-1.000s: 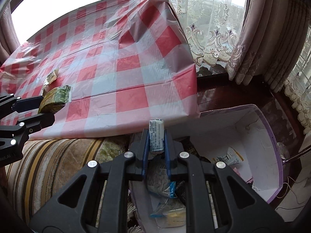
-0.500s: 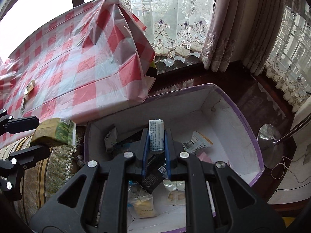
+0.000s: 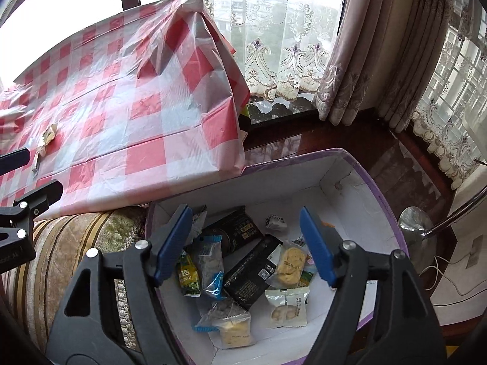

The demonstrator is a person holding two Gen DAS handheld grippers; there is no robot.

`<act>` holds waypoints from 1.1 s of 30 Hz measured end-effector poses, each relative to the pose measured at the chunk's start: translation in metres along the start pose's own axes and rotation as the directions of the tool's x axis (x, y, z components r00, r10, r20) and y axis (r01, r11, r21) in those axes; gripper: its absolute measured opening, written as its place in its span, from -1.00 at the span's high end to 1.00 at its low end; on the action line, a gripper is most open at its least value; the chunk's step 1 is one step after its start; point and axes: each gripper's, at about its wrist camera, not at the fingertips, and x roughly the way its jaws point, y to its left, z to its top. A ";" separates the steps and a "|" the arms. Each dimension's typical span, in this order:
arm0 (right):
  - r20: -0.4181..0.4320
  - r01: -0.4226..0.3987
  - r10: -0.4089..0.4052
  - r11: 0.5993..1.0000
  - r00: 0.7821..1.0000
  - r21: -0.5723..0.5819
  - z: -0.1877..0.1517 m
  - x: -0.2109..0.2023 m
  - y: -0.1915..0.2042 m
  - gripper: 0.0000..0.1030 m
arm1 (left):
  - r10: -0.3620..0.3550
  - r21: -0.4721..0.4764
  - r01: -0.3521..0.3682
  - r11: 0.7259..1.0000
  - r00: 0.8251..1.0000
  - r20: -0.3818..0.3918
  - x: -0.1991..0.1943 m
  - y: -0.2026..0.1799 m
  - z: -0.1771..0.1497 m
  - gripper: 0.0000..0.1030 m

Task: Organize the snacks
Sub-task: 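Open both tools to drop the bag and candy into the box, then move both tools back over the last snacks on the table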

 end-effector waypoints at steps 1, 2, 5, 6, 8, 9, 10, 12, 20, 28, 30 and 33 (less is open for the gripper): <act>0.013 0.002 -0.002 1.000 1.000 -0.010 0.002 -0.002 0.006 -0.50 | 0.036 -0.014 -0.036 0.999 0.999 0.002 0.001 0.006 -0.001 -0.55; 0.028 0.007 -0.006 1.000 1.000 -0.016 0.004 -0.005 0.011 -0.53 | 0.042 -0.042 -0.041 0.998 0.999 0.002 0.001 0.015 -0.002 -0.55; 0.076 0.037 -0.034 0.999 0.997 -0.032 0.011 -0.012 0.027 -0.57 | 0.039 -0.144 -0.039 0.989 0.999 -0.002 -0.001 0.043 -0.007 -0.55; 0.099 0.050 -0.045 0.998 0.994 -0.040 0.013 -0.015 0.033 -0.58 | 0.047 -0.170 -0.048 0.984 0.999 -0.008 0.000 0.052 -0.009 -0.55; 0.134 0.055 -0.048 0.997 0.990 -0.049 0.018 -0.019 0.042 -0.65 | 0.039 -0.220 -0.043 0.975 0.999 -0.022 0.003 0.069 -0.013 -0.55; 0.145 0.043 -0.035 0.998 0.989 -0.050 0.020 -0.021 0.046 -0.67 | 0.037 -0.250 -0.042 0.967 0.999 -0.025 0.004 0.078 -0.016 -0.55; 0.151 0.035 -0.027 0.998 0.988 -0.047 0.022 -0.021 0.050 -0.68 | 0.043 -0.283 -0.049 0.958 0.999 -0.025 0.004 0.088 -0.019 -0.55; 0.178 0.022 -0.014 0.999 0.984 -0.046 0.025 -0.024 0.057 -0.68 | 0.068 -0.343 -0.069 0.937 0.998 -0.015 0.002 0.107 -0.024 -0.55; 0.169 -0.073 0.089 0.993 0.982 -0.097 0.032 -0.021 0.089 -0.68 | 0.034 -0.510 -0.044 0.859 0.999 -0.030 0.011 0.181 -0.053 -0.55; 0.105 -0.181 0.194 0.976 0.975 -0.122 0.034 -0.007 0.119 -0.68 | -0.025 -0.648 -0.040 0.761 0.996 -0.090 0.036 0.237 -0.077 -0.19; 0.096 -0.179 0.193 0.974 0.976 -0.142 0.035 -0.004 0.128 -0.68 | -0.027 -0.646 -0.043 0.762 0.995 -0.097 0.042 0.241 -0.076 -0.14; 0.088 -0.188 0.205 0.968 0.975 -0.165 0.037 0.000 0.138 -0.68 | -0.039 -0.633 -0.040 0.774 0.993 -0.110 0.055 0.244 -0.069 -0.03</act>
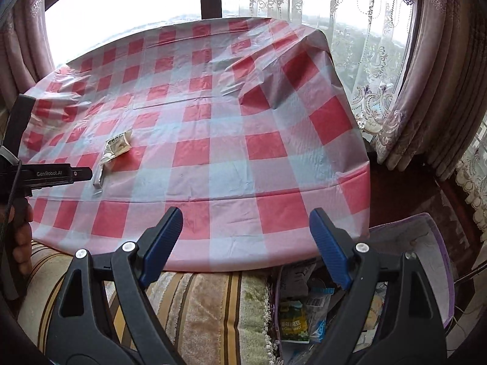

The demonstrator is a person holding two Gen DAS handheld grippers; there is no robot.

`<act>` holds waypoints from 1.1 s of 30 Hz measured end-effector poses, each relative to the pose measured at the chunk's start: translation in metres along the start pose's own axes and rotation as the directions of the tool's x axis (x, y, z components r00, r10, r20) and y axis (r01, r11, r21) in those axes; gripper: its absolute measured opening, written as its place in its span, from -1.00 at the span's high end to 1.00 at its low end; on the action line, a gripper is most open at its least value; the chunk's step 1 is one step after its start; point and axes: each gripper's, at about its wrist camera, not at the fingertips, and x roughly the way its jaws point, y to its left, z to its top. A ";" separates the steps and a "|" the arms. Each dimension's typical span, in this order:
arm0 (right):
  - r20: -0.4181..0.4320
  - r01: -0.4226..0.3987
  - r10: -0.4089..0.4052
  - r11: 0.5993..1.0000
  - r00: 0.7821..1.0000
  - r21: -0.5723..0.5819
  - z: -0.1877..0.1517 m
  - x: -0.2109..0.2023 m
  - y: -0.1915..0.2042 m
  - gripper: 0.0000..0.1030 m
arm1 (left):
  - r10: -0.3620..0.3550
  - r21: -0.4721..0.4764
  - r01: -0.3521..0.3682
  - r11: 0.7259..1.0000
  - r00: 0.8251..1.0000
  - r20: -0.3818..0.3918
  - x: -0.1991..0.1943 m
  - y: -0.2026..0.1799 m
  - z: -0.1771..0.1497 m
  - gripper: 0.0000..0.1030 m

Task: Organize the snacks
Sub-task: 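Move both tools back over the last snacks on the table, then grasp the clear stick packet with the left tool while the right tool grasps the nut packet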

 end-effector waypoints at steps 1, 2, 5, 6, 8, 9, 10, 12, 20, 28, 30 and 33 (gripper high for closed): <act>-0.003 -0.003 0.003 1.000 1.000 -0.006 0.001 0.002 0.002 -0.68 | 0.005 0.010 -0.005 1.000 1.000 -0.005 0.004 -0.001 0.002 0.00; -0.005 -0.006 0.006 1.000 1.000 -0.010 0.003 0.004 0.004 -0.68 | 0.013 0.018 -0.013 1.000 1.000 -0.011 0.009 -0.003 0.005 0.04; -0.013 -0.024 0.024 1.000 1.000 -0.011 0.009 0.010 0.008 -0.68 | 0.025 0.044 -0.023 0.999 0.999 -0.030 0.022 -0.007 0.011 0.08; -0.017 -0.027 0.027 1.000 0.999 -0.009 0.011 0.013 0.009 -0.68 | 0.029 0.053 -0.028 0.998 0.999 -0.035 0.026 -0.009 0.013 0.08; -0.021 -0.028 0.028 1.000 0.999 -0.008 0.014 0.018 0.012 -0.68 | 0.042 0.072 -0.040 0.997 0.998 -0.040 0.031 -0.011 0.015 0.09; -0.022 -0.035 0.035 0.999 0.999 -0.009 0.016 0.020 0.014 -0.68 | 0.046 0.078 -0.042 0.996 0.998 -0.042 0.034 -0.012 0.016 0.14; -0.023 -0.044 0.044 0.999 0.999 -0.010 0.018 0.023 0.017 -0.68 | 0.049 0.086 -0.045 0.995 0.998 -0.047 0.036 -0.012 0.016 0.20; -0.029 -0.059 0.058 0.998 0.998 -0.016 0.021 0.028 0.023 -0.68 | 0.059 0.103 -0.054 0.993 0.997 -0.052 0.040 -0.014 0.016 0.36; -0.038 -0.092 0.090 0.994 0.995 -0.054 0.037 0.047 0.052 -0.68 | 0.072 0.117 -0.068 0.991 0.997 -0.028 0.038 -0.007 0.017 0.70; -0.055 -0.148 0.143 0.985 0.988 -0.092 0.055 0.072 0.087 -0.68 | 0.122 0.079 -0.121 0.990 0.993 -0.005 0.034 0.013 0.018 0.70; -0.057 -0.171 0.166 0.980 0.985 -0.098 0.060 0.077 0.097 -0.68 | 0.148 0.057 -0.148 0.987 0.989 0.003 0.032 0.023 0.018 0.70; -0.066 -0.195 0.188 0.972 0.980 -0.128 0.068 0.088 0.117 -0.68 | 0.169 0.021 -0.169 0.985 0.986 0.010 0.028 0.039 0.019 0.70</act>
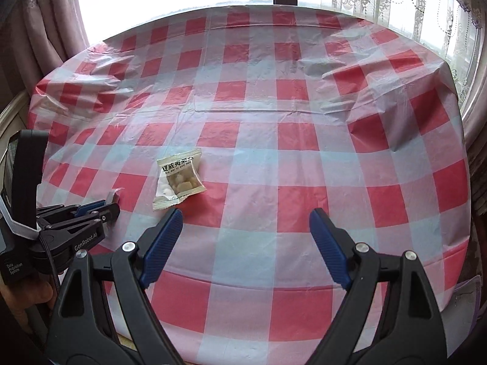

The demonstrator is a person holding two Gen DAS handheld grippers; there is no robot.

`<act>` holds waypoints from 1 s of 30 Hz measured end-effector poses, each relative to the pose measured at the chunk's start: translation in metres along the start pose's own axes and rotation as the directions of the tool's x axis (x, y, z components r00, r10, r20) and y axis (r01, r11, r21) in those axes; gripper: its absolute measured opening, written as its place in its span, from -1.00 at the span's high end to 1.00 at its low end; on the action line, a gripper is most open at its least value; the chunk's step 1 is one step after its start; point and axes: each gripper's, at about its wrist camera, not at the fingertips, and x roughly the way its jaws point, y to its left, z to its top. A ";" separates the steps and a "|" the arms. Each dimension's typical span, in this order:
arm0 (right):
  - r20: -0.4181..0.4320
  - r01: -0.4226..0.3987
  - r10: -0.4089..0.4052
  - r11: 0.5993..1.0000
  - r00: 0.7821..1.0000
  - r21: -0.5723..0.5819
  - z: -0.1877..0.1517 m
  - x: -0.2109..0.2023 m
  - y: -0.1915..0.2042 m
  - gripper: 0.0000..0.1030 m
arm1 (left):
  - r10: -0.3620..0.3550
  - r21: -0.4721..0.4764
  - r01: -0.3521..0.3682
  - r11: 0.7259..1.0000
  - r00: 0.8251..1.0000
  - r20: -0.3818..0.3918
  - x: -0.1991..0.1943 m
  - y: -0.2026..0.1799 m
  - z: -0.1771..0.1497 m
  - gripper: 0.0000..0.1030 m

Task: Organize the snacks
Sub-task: 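Grasp the clear stick packet with the left tool while the right tool grasps the nut packet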

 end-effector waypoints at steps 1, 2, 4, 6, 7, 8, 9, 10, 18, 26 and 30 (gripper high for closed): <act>-0.004 -0.009 0.009 1.000 1.000 -0.014 0.003 0.005 0.006 -0.68 | 0.014 -0.011 -0.014 1.000 1.000 0.002 0.000 0.006 0.000 0.70; -0.010 -0.018 0.018 0.999 1.000 -0.031 0.007 0.010 0.013 -0.68 | 0.025 -0.021 -0.025 0.999 1.000 0.005 0.000 0.011 -0.001 0.70; -0.022 -0.028 0.026 0.998 0.999 -0.063 0.012 0.020 0.025 -0.68 | 0.042 -0.042 -0.042 0.998 0.999 0.010 -0.001 0.021 -0.002 0.70; -0.030 -0.034 0.031 0.995 0.999 -0.090 0.017 0.029 0.036 -0.68 | 0.055 -0.061 -0.054 0.997 0.998 0.014 -0.002 0.031 -0.003 0.70; -0.036 -0.037 0.033 0.994 0.999 -0.099 0.019 0.034 0.041 -0.68 | 0.051 -0.075 -0.050 0.996 0.999 0.016 -0.002 0.036 -0.003 0.70; -0.042 -0.037 0.033 0.993 0.999 -0.108 0.021 0.038 0.046 -0.68 | 0.049 -0.085 -0.047 0.995 0.999 0.016 -0.003 0.039 -0.004 0.70; -0.047 -0.036 0.031 0.992 0.998 -0.118 0.023 0.043 0.050 -0.68 | 0.047 -0.091 -0.045 0.995 0.999 0.018 -0.003 0.042 -0.005 0.70; -0.053 -0.036 0.030 0.991 0.998 -0.129 0.024 0.047 0.054 -0.68 | 0.045 -0.096 -0.042 0.995 0.999 0.019 -0.004 0.044 -0.005 0.70; -0.091 -0.033 0.017 0.983 0.996 -0.183 0.029 0.076 0.075 -0.68 | 0.026 -0.124 -0.023 0.992 0.999 0.029 -0.004 0.054 -0.007 0.71; -0.111 0.002 -0.025 0.980 0.994 -0.201 0.031 0.097 0.080 -0.49 | 0.019 -0.129 -0.015 0.992 0.999 0.034 -0.004 0.056 -0.007 0.71; -0.120 -0.022 0.002 0.985 0.993 -0.172 0.033 0.101 0.077 -0.25 | 0.016 -0.130 -0.012 0.991 0.999 0.034 -0.004 0.057 -0.007 0.71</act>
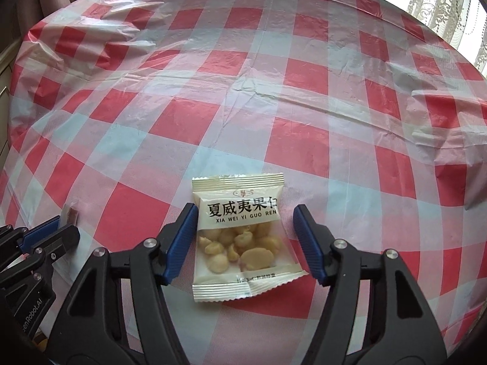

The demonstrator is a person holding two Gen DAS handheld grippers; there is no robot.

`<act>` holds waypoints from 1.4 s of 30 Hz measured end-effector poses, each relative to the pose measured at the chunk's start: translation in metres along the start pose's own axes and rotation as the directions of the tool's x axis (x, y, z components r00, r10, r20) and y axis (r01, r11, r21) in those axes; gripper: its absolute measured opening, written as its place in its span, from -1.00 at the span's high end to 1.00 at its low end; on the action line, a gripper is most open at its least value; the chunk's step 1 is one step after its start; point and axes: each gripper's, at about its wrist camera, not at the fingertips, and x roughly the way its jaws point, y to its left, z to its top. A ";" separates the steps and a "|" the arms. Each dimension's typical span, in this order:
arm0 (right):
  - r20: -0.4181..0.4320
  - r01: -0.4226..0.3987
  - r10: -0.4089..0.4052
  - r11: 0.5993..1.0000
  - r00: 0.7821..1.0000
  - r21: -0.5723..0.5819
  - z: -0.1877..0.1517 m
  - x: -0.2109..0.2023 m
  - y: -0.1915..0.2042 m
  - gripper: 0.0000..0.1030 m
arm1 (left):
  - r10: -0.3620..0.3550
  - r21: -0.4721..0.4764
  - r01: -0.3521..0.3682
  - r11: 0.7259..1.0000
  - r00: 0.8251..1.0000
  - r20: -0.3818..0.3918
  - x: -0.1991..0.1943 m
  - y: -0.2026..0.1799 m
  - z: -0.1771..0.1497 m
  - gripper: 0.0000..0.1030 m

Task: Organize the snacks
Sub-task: 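Grasp the clear stick packet with the left tool while the right tool grasps the nut packet, then carry the stick packet and nut packet over the white box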

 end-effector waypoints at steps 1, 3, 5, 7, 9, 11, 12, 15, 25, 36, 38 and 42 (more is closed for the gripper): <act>0.002 -0.008 0.008 1.000 1.000 0.000 0.000 0.000 0.000 -0.20 | 0.000 0.000 0.000 1.000 1.000 0.000 0.000 0.000 0.000 0.71; 0.004 -0.009 0.009 1.000 1.000 -0.001 0.000 -0.001 0.002 -0.07 | 0.000 0.000 0.000 1.000 1.000 0.000 0.000 0.000 0.000 0.71; 0.007 -0.007 0.007 1.000 1.000 -0.003 -0.002 -0.003 0.003 -0.03 | 0.000 0.000 0.000 1.000 1.000 -0.001 0.000 0.000 0.000 0.71; 0.008 -0.004 0.004 1.000 1.000 -0.002 -0.003 -0.004 0.002 -0.01 | 0.000 0.000 0.000 1.000 1.000 0.000 0.000 0.000 0.000 0.71; 0.007 0.000 0.000 1.000 1.000 0.001 -0.005 -0.006 0.001 0.01 | 0.001 0.000 -0.001 1.000 1.000 0.000 0.000 0.000 0.000 0.71; 0.009 -0.001 0.001 1.000 1.000 0.006 -0.007 -0.009 -0.001 0.01 | 0.002 0.000 -0.002 1.000 1.000 0.003 -0.001 0.000 0.000 0.71; 0.011 0.000 0.000 1.000 1.000 0.009 -0.008 -0.011 -0.002 0.02 | 0.002 0.002 -0.002 1.000 1.000 0.005 -0.002 0.000 0.000 0.71; 0.020 0.004 -0.004 1.000 1.000 0.016 -0.013 -0.019 -0.005 0.02 | 0.003 0.010 -0.003 1.000 1.000 0.015 -0.006 -0.003 0.001 0.71; 0.049 0.029 -0.033 0.997 0.998 0.075 -0.035 -0.057 -0.026 0.02 | -0.043 0.047 0.041 0.998 0.999 0.027 -0.023 -0.020 -0.004 0.71; 0.080 0.064 -0.075 0.989 0.994 0.130 -0.063 -0.101 -0.050 0.02 | -0.104 0.123 0.100 0.987 0.994 0.025 -0.045 -0.058 -0.020 0.71; 0.082 0.067 -0.079 0.988 0.993 0.142 -0.068 -0.107 -0.055 0.02 | -0.114 0.140 0.109 0.984 0.993 0.023 -0.049 -0.066 -0.024 0.71; 0.085 0.075 -0.090 0.984 0.992 0.164 -0.079 -0.120 -0.065 0.02 | -0.129 0.169 0.124 0.978 0.991 0.022 -0.057 -0.080 -0.031 0.71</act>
